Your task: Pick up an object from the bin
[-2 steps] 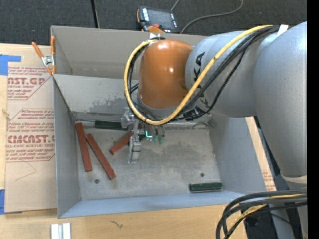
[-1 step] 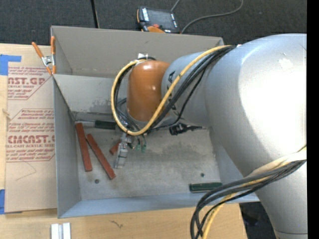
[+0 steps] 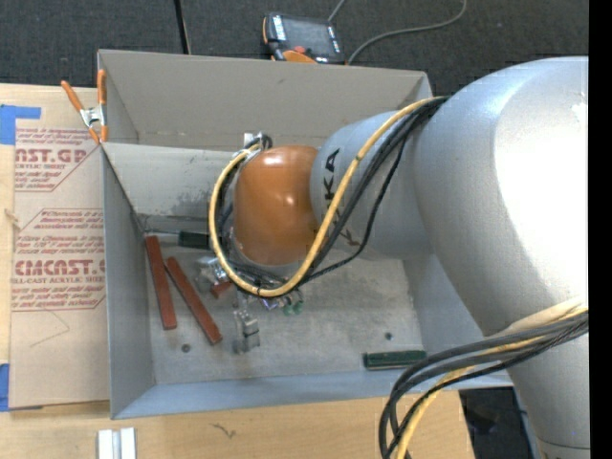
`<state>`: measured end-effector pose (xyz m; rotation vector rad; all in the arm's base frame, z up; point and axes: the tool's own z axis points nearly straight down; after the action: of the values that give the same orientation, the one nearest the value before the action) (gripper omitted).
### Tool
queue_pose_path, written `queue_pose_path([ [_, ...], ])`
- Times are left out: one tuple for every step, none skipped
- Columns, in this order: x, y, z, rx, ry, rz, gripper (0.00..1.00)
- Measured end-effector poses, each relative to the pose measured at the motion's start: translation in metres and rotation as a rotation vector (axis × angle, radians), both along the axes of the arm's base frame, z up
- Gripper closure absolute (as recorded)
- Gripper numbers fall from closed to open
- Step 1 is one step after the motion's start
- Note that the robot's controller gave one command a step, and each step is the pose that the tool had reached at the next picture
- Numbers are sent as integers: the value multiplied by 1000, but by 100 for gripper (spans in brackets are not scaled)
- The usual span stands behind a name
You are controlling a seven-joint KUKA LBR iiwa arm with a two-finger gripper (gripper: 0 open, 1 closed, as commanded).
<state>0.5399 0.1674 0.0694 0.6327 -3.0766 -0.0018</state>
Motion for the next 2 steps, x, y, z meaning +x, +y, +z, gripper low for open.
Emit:
queue_pose_path([
  [44, -62, 25, -2, -8, -95, 0],
  [55, -39, 1, 1, -5, 4, 0],
])
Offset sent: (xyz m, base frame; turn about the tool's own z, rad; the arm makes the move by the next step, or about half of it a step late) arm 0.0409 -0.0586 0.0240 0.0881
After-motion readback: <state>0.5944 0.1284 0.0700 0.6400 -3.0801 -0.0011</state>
